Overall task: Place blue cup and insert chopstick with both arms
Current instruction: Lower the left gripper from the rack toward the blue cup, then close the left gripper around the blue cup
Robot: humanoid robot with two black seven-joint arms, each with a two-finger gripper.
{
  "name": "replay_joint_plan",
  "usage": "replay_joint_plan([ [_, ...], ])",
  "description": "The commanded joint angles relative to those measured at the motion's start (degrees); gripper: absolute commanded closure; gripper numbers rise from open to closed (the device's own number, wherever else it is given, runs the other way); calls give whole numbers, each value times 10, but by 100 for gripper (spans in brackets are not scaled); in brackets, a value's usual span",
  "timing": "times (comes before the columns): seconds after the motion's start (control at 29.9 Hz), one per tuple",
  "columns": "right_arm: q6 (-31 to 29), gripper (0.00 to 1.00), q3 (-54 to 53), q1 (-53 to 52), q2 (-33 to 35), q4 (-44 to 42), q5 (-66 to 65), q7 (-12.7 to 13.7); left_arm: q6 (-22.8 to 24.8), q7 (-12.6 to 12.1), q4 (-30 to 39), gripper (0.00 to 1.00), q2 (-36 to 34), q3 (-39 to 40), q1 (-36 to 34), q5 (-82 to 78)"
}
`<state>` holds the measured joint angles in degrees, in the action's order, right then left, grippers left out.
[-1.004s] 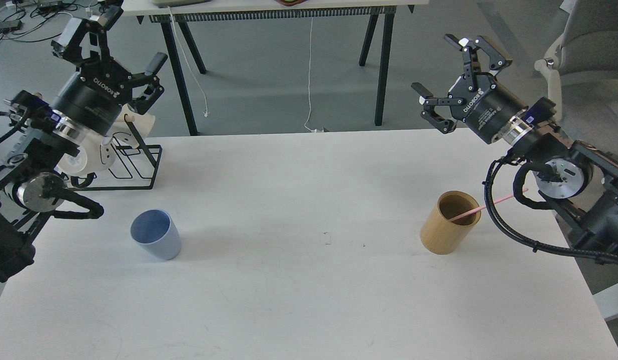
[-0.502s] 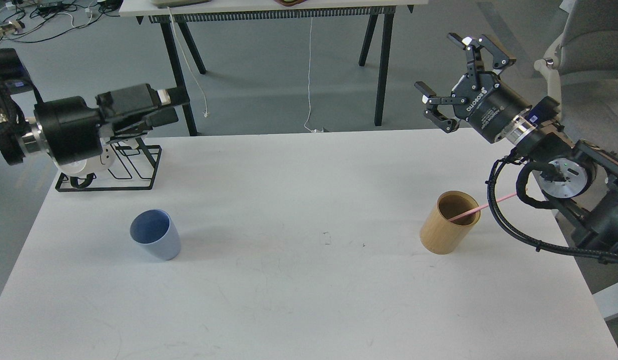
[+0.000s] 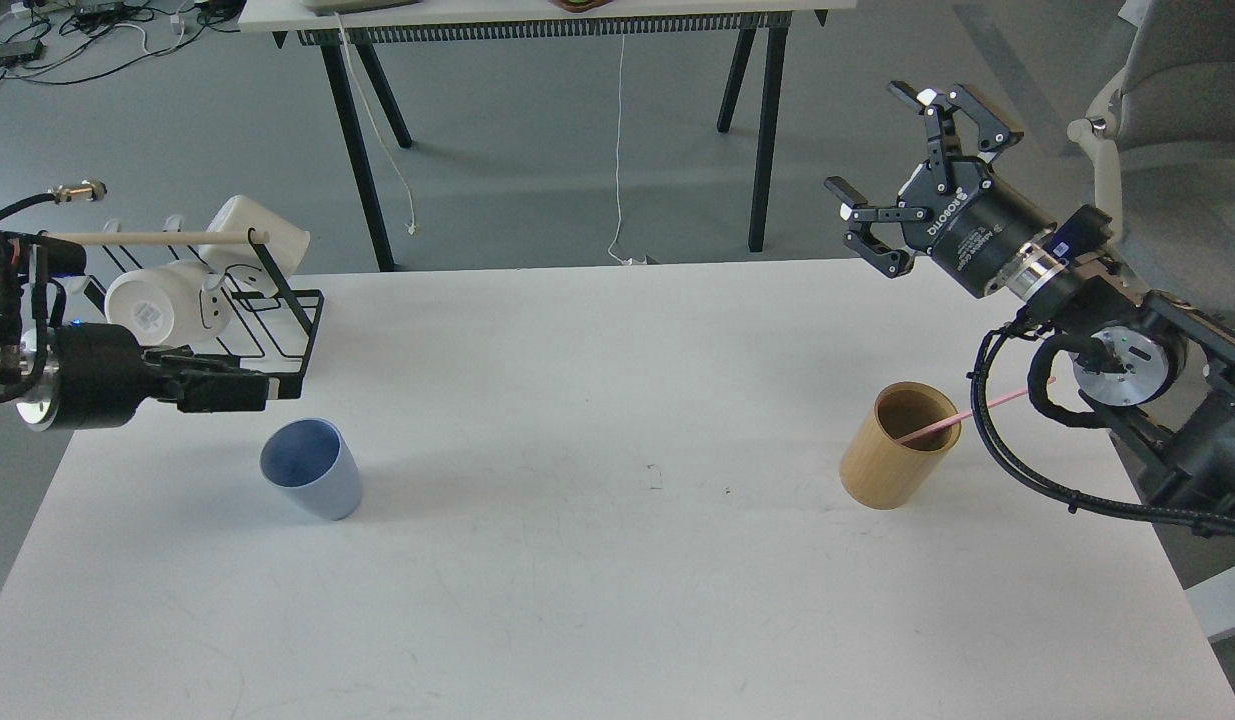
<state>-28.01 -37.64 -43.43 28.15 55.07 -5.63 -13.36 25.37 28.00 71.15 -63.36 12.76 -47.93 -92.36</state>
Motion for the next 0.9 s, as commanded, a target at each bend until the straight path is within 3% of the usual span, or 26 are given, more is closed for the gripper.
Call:
replay_joint_plan([
  [0.0, 0, 4, 0, 3, 1, 1, 0, 0, -4, 0, -47, 0, 45, -5, 0, -32],
  [0.54, 0, 4, 0, 7, 3, 2, 0, 0, -8, 0, -116, 1, 108, -6, 29, -47],
  [0.87, 0, 4, -2, 12, 3, 11, 0, 0, -41, 0, -122, 3, 112, -5, 49, -43],
])
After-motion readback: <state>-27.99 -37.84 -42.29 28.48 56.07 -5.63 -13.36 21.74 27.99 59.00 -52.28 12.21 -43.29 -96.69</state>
